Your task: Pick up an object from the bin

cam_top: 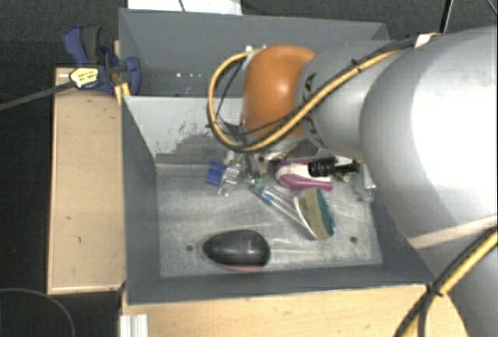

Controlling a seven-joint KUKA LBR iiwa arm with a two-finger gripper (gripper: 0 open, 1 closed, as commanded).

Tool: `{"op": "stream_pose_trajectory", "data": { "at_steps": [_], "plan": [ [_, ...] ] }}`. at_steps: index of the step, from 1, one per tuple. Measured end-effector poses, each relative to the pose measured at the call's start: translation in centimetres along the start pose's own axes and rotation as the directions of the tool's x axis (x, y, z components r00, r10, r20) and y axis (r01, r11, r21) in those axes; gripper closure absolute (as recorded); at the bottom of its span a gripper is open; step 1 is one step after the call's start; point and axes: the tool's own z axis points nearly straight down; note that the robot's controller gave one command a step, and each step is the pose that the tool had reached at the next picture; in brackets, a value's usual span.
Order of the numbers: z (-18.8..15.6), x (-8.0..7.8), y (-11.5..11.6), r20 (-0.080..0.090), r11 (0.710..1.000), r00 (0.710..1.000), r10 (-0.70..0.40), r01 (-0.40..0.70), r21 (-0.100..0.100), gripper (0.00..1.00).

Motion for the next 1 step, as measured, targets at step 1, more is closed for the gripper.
{"op": "stream_pose_trajectory", "data": {
  "at_steps": [1],
  "plan": [
    [-9.15, -0.26, 0.14, 0.002, 1.0, 1.0, -0.004, 0.004, -0.001, 1.0]
  ]
}}
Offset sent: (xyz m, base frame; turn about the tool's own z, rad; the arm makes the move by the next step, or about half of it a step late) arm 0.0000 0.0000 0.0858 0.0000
